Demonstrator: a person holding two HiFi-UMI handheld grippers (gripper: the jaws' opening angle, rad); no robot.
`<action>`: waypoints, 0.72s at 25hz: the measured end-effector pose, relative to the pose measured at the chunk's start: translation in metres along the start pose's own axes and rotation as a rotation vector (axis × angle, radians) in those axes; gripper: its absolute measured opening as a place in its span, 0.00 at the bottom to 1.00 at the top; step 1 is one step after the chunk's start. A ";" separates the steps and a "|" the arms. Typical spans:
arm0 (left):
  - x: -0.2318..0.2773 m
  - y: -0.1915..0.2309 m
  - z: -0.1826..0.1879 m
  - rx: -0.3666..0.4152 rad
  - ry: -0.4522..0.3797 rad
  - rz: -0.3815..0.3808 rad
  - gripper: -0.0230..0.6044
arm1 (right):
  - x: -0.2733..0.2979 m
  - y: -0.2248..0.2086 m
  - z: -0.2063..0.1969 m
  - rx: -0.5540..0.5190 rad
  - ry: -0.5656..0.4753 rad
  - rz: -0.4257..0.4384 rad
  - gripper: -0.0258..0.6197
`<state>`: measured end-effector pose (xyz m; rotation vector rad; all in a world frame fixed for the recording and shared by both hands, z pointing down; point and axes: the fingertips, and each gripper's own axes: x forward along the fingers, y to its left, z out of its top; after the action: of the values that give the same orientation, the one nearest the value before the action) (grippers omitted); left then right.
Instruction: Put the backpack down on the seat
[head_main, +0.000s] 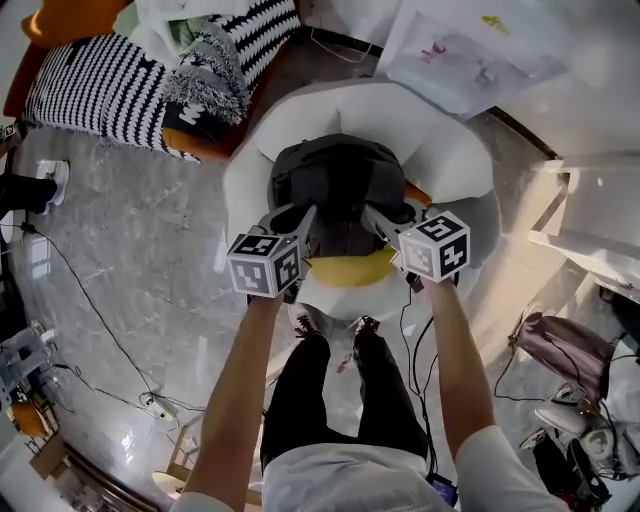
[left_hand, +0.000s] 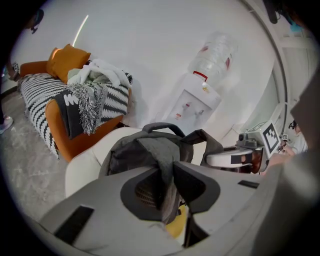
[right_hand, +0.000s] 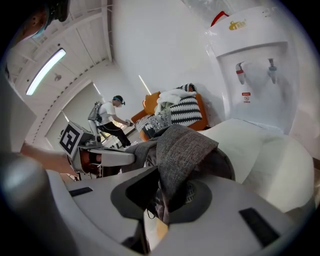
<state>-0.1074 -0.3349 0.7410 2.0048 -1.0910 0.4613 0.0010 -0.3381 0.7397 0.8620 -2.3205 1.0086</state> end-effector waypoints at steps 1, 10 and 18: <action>0.002 0.001 0.000 0.000 -0.001 0.000 0.17 | 0.001 -0.002 0.000 -0.003 0.001 -0.001 0.10; 0.022 0.017 -0.002 -0.004 0.005 0.012 0.17 | 0.017 -0.013 -0.007 0.003 0.021 0.003 0.10; 0.037 0.029 0.003 0.026 0.036 0.018 0.18 | 0.030 -0.023 -0.006 0.011 0.014 -0.012 0.10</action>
<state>-0.1105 -0.3665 0.7761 2.0036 -1.0871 0.5216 -0.0025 -0.3568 0.7726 0.8694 -2.2976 1.0199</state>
